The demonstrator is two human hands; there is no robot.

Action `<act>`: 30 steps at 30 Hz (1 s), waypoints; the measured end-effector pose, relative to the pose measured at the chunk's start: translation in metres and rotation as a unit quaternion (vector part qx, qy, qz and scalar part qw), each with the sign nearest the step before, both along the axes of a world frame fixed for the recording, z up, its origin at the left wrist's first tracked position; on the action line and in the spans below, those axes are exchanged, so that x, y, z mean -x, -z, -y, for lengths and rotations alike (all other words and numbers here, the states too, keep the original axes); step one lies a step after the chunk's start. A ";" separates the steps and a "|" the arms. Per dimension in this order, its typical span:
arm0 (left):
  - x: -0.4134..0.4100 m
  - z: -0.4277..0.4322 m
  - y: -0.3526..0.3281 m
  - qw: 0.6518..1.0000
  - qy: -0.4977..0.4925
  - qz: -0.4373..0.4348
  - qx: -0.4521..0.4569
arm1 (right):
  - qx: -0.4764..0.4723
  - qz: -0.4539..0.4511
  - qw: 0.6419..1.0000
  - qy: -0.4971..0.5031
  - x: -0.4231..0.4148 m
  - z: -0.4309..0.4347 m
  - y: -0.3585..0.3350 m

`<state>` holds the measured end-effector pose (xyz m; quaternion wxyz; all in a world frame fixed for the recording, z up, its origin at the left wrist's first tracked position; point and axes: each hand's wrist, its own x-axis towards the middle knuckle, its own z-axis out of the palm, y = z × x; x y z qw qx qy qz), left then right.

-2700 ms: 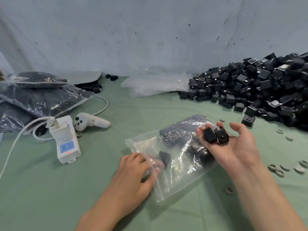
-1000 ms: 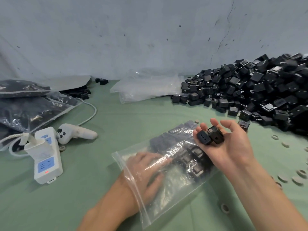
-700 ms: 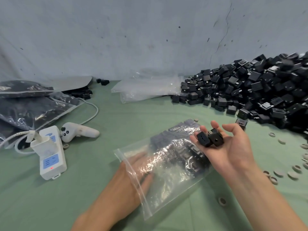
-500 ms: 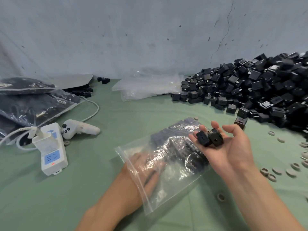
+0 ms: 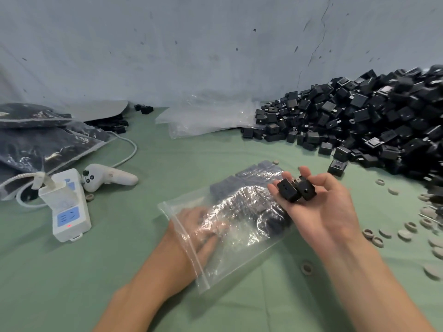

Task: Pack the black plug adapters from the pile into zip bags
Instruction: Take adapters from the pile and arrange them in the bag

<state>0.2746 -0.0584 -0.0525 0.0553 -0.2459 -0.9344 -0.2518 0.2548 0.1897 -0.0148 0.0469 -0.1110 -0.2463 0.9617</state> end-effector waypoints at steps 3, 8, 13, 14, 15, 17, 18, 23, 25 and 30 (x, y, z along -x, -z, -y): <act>-0.001 0.022 0.002 0.997 -0.059 -0.043 0.019 | 0.009 0.010 0.999 -0.033 0.001 0.006 -0.001; -0.012 0.031 -0.006 0.960 -0.178 -0.131 -0.172 | -0.002 0.001 0.998 -0.055 -0.004 0.017 -0.006; -0.019 0.017 -0.017 0.939 -0.172 -0.209 -0.211 | -0.040 -0.006 0.997 -0.064 -0.009 0.035 -0.006; -0.022 0.015 -0.018 0.939 -0.158 -0.216 -0.216 | -0.055 -0.012 0.996 -0.074 -0.010 0.040 -0.005; -0.026 0.013 -0.020 0.938 -0.148 -0.222 -0.219 | -0.072 -0.020 0.994 -0.085 -0.012 0.044 -0.004; -0.034 0.010 -0.023 0.934 -0.145 -0.234 -0.226 | -0.097 -0.038 0.989 -0.104 -0.016 0.054 -0.005; -0.037 0.008 -0.025 0.935 -0.142 -0.229 -0.231 | -0.105 -0.047 0.987 -0.113 -0.019 0.059 -0.005; -0.050 -0.004 -0.027 0.951 -0.128 -0.139 -0.244 | -0.127 -0.101 0.972 -0.172 -0.042 0.097 0.002; -0.052 -0.006 -0.026 0.945 -0.128 -0.109 -0.282 | -0.100 -0.111 0.971 -0.188 -0.048 0.111 0.005; -0.052 -0.008 -0.029 0.903 -0.132 -0.062 -0.403 | -0.087 -0.123 0.971 -0.186 -0.050 0.123 0.006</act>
